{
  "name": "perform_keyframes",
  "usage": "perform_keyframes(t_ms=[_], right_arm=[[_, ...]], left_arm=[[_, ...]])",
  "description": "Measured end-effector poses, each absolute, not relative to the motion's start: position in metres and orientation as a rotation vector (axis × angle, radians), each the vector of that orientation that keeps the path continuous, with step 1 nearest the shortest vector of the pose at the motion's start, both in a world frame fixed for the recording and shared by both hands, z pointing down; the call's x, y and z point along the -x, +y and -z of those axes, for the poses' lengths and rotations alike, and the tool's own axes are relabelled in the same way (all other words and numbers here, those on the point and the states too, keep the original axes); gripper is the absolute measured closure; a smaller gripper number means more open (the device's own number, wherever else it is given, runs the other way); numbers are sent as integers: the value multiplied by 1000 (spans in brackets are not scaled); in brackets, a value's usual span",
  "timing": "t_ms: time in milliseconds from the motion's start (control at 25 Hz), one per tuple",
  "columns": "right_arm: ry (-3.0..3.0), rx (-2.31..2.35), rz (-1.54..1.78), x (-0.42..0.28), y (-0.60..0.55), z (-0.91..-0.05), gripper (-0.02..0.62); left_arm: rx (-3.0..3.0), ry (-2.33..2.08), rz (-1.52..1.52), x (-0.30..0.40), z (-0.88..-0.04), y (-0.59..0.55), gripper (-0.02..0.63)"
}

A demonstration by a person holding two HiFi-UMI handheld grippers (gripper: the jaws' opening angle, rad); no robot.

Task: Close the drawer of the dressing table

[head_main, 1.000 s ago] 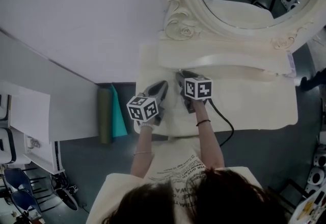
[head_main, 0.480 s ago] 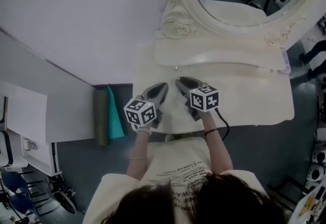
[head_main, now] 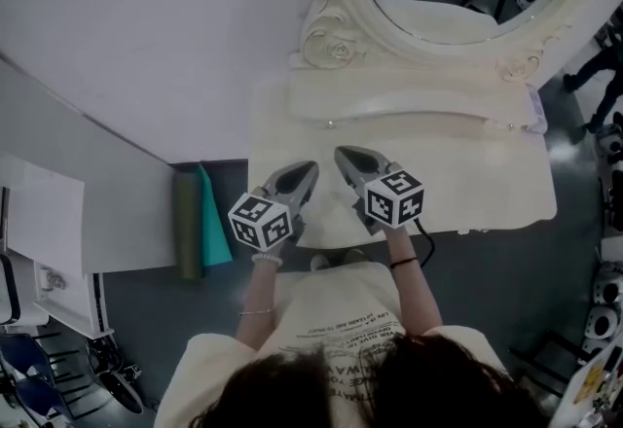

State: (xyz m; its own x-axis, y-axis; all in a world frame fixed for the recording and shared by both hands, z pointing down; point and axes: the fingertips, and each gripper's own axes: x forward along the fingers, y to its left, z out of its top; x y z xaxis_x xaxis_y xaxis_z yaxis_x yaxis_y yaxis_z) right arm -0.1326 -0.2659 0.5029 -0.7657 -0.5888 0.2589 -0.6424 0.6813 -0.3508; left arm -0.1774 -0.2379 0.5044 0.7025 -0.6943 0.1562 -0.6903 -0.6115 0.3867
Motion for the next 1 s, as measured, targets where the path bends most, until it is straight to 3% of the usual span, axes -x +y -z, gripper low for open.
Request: perform_keyframes(t_ms=[1000], right_arm=[[-2862,-1004,-581,132,-244,-481,592]], left_arm=[[-2571,-1025,27,166,-487,-228,607]])
